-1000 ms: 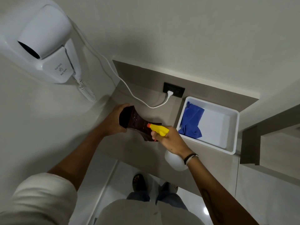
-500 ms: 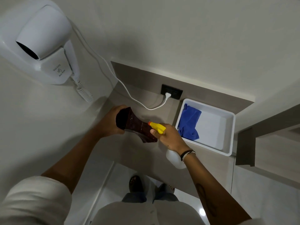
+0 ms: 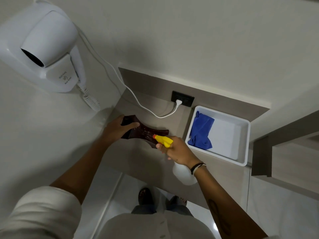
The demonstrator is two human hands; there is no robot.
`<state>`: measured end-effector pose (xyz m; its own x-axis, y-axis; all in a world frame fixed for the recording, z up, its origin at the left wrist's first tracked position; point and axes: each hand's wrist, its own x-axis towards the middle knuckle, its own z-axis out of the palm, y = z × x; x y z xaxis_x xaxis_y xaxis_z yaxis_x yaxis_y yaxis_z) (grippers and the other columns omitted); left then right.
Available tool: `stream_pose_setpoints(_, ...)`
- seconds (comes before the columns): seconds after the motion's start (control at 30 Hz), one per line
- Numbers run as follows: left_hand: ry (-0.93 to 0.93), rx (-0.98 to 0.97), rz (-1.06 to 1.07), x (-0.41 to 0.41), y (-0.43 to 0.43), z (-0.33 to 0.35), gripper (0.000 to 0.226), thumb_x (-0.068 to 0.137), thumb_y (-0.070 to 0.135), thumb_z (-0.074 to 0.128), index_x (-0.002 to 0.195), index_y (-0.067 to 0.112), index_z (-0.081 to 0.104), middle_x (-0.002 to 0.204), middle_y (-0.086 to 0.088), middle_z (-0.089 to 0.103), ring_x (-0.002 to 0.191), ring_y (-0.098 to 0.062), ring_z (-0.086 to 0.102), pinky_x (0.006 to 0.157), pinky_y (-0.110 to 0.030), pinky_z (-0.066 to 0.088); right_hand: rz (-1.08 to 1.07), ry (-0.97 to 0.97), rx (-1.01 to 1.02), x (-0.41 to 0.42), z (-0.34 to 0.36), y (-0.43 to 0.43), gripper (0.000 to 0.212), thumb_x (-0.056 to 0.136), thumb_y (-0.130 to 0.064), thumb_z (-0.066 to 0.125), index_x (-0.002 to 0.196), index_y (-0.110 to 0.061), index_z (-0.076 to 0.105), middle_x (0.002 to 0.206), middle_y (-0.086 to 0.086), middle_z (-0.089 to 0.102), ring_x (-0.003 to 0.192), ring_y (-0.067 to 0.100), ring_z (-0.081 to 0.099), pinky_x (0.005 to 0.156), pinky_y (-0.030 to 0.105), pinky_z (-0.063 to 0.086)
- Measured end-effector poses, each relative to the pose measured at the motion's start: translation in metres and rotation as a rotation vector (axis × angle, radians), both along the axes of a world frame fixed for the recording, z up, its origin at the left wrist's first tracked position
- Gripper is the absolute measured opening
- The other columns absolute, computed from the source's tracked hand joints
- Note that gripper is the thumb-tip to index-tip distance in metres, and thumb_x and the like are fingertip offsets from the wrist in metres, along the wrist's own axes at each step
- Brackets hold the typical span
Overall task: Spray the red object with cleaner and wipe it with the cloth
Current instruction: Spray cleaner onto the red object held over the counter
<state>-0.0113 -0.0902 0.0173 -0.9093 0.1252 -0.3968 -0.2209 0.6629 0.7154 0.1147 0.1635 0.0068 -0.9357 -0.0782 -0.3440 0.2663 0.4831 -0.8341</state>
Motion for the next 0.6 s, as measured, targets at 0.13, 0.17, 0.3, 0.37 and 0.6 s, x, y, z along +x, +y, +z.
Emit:
stream_pose_setpoints(0.13, -0.01, -0.017, -0.003, 0.001, 0.001, -0.005, 0.079, 0.081, 0.07, 0.076, 0.148, 0.034, 0.054, 0.128, 0.004, 0.065, 0.115, -0.021, 0.065, 0.095, -0.033, 0.053, -0.005, 0.02, 0.06, -0.006, 0.004, -0.011, 0.037, 0.102, -0.046, 0.065, 0.126, -0.019, 0.072, 0.105, 0.008, 0.079, 0.09, 0.027, 0.077, 0.08, 0.053, 0.065)
stream_pose_setpoints(0.17, -0.01, -0.028, -0.011, 0.001, 0.0, -0.006, 0.084, 0.082, 0.072, 0.074, 0.153, 0.032, 0.05, 0.137, -0.001, 0.063, 0.12, -0.023, 0.063, 0.099, -0.034, 0.051, -0.002, 0.011, 0.086, -0.007, 0.004, -0.011, 0.038, 0.103, -0.046, 0.065, 0.127, -0.018, 0.071, 0.108, 0.009, 0.079, 0.092, 0.028, 0.077, 0.08, 0.053, 0.066)
stream_pose_setpoints(0.3, -0.012, -0.059, -0.065, -0.001, -0.004, -0.009, 0.087, 0.085, 0.075, 0.069, 0.157, 0.031, 0.046, 0.153, -0.005, 0.058, 0.131, -0.025, 0.058, 0.104, -0.034, 0.045, 0.027, -0.015, 0.117, -0.005, 0.004, -0.006, 0.043, 0.104, -0.042, 0.064, 0.14, -0.017, 0.066, 0.116, 0.012, 0.078, 0.098, 0.033, 0.076, 0.086, 0.052, 0.064)
stream_pose_setpoints(0.37, -0.054, 0.007, -0.1, 0.0, -0.006, -0.007, 0.093, 0.083, 0.072, 0.074, 0.16, 0.033, 0.042, 0.153, 0.004, 0.057, 0.137, -0.017, 0.056, 0.109, -0.031, 0.043, 0.02, -0.009, 0.143, -0.002, 0.002, -0.002, 0.044, 0.104, -0.043, 0.064, 0.141, -0.02, 0.066, 0.115, 0.011, 0.079, 0.091, 0.034, 0.076, 0.086, 0.048, 0.064)
stream_pose_setpoints(0.6, -0.089, -0.039, -0.331, 0.0, -0.019, -0.006, 0.133, 0.059, 0.034, 0.105, 0.166, 0.026, 0.027, 0.163, -0.002, 0.042, 0.148, -0.019, 0.045, 0.123, -0.046, 0.041, -0.02, -0.008, 0.174, 0.004, -0.002, 0.005, 0.041, 0.104, -0.045, 0.063, 0.136, -0.019, 0.068, 0.112, 0.01, 0.079, 0.078, 0.025, 0.071, 0.083, 0.044, 0.064)
